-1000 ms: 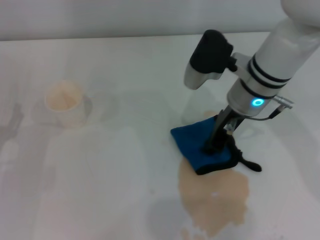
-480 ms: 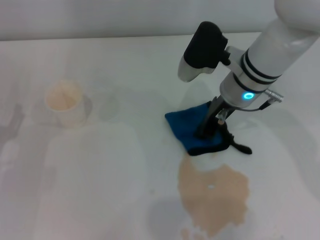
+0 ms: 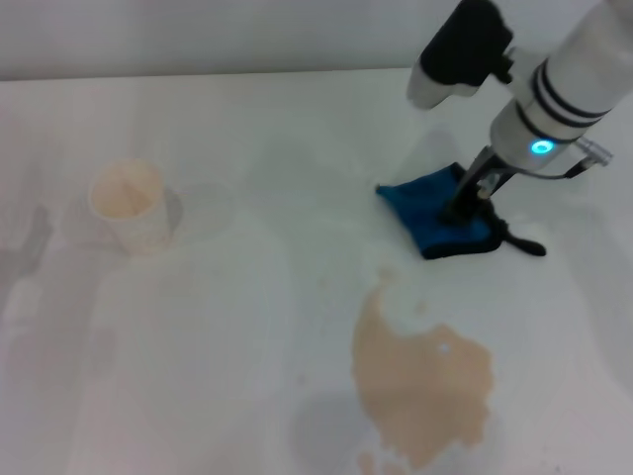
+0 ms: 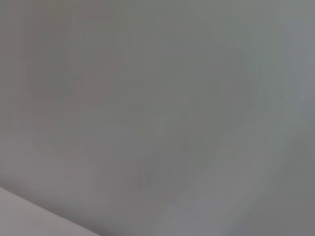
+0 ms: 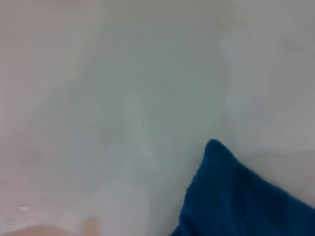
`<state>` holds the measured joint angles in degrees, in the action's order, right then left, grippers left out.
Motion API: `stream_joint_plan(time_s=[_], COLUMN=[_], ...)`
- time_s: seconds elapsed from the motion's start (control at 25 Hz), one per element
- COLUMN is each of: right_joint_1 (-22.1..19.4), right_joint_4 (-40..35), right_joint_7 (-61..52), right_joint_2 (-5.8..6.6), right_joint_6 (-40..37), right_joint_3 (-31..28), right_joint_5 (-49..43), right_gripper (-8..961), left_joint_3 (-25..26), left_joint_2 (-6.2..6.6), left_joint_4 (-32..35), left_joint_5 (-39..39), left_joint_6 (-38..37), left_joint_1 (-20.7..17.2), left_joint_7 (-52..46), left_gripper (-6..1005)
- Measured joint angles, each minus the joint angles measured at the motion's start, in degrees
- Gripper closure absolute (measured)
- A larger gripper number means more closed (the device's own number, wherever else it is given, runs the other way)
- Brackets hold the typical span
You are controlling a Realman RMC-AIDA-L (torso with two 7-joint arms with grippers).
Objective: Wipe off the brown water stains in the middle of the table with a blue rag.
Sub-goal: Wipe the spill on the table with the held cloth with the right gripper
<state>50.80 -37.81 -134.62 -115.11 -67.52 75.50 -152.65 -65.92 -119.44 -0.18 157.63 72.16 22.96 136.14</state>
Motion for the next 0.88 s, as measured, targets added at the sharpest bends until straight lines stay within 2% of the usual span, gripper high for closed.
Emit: stream_joint_plan(time_s=[0.12, 0.24, 0.32, 0.4, 0.44, 0.56, 0.8, 0.88], right_joint_1=[-0.1, -0.1, 0.0, 0.1, 0.1, -0.2, -1.2, -1.0], right_joint_4=[-0.1, -0.4, -0.5, -0.5, -0.6, -1.8, -5.9, -6.0], right_joint_7=[0.0, 0.0, 0.1, 0.2, 0.2, 0.2, 0.6, 0.6], right_joint_2=[0.17, 0.13, -0.39, -0.91, -1.01, -0.88, -0.86, -0.9], right_joint_6=[-0.1, -0.8, -1.7, -3.0, -3.7, -5.5, -11.7, -14.0], right_joint_3=[-4.0, -4.4, -3.5, 0.7, 4.6, 11.9, 18.5, 22.7], right_joint_5=[-3.2, -3.3, -2.4, 0.4, 3.1, 11.7, 19.1, 20.4], right_gripper=[867, 867, 866, 866, 866, 866, 868, 869], left_joint_3=[0.0, 0.0, 0.0, 0.0, 0.0, 0.0, 0.0, 0.0], left_joint_2=[0.0, 0.0, 0.0, 0.0, 0.0, 0.0, 0.0, 0.0], left_joint_4=[0.0, 0.0, 0.0, 0.0, 0.0, 0.0, 0.5, 0.6], left_joint_5=[-0.3, -0.5, -0.6, -0.6, -0.6, -0.6, -0.6, -0.6], left_joint_6=[0.0, 0.1, 0.3, 0.4, 0.4, 0.5, 0.4, 0.3], left_joint_1=[0.1, 0.1, 0.1, 0.1, 0.1, -0.1, -0.2, -0.2], left_joint_7=[0.0, 0.0, 0.0, 0.0, 0.0, 0.0, 0.0, 0.0], left_gripper=[133, 133, 133, 133, 133, 133, 133, 133])
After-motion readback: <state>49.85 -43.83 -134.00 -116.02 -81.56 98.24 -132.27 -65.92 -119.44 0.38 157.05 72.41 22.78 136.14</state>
